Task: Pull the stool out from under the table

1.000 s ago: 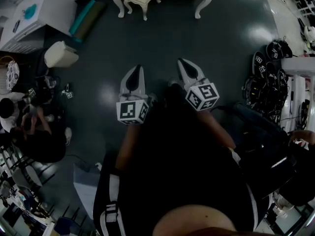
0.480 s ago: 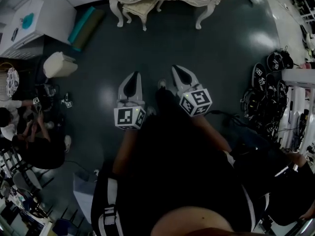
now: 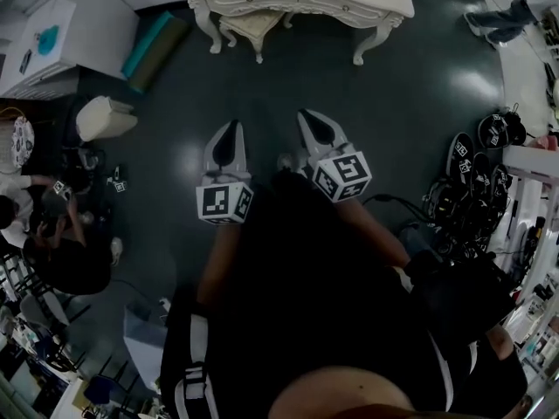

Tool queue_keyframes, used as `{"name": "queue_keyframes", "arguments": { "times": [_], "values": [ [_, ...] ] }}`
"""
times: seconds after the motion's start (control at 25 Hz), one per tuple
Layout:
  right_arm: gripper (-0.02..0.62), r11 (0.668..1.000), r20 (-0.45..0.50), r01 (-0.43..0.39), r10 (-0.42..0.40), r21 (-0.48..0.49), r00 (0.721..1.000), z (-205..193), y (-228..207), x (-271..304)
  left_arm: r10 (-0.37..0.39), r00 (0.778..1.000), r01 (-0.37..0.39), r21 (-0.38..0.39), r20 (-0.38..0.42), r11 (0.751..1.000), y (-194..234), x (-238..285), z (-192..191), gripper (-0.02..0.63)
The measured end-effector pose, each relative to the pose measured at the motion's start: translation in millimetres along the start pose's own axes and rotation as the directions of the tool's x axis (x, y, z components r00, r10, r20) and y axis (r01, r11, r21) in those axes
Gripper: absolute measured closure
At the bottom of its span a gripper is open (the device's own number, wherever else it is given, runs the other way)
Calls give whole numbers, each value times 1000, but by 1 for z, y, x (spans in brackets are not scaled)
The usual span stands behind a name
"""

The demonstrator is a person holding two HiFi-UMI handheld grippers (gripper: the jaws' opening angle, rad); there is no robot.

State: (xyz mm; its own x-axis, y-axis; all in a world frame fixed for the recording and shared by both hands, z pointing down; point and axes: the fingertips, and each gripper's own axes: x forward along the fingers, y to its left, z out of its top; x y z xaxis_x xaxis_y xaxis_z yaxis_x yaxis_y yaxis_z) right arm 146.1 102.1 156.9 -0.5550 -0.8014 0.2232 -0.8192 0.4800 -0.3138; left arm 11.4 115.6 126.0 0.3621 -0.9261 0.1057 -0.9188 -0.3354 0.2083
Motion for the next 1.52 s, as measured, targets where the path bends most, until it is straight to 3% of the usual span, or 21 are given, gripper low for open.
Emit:
{"name": "queue_keyframes", "arguments": {
  "times": [0.36,0.88,1.2,1.52],
  "values": [
    [597,1000,-5,-5,5,15,1000,12,-23,46,31,999,-31,-3,-17,1000,20,35,1,597],
    [597,998,-52,62,-61,22,997,2,-60,146,-14,998,12,-32,-55,999,81,128,-18,598],
    [597,993,-106,111,-107,33,989,-24,-91,229,1,995,-6,-50,-95,999,142,190,-42,597],
    [595,989,-173,140,-131,45,976,-74,-130,303,-3,990,-10,-92,-140,996,189,249,-95,597]
  ]
}}
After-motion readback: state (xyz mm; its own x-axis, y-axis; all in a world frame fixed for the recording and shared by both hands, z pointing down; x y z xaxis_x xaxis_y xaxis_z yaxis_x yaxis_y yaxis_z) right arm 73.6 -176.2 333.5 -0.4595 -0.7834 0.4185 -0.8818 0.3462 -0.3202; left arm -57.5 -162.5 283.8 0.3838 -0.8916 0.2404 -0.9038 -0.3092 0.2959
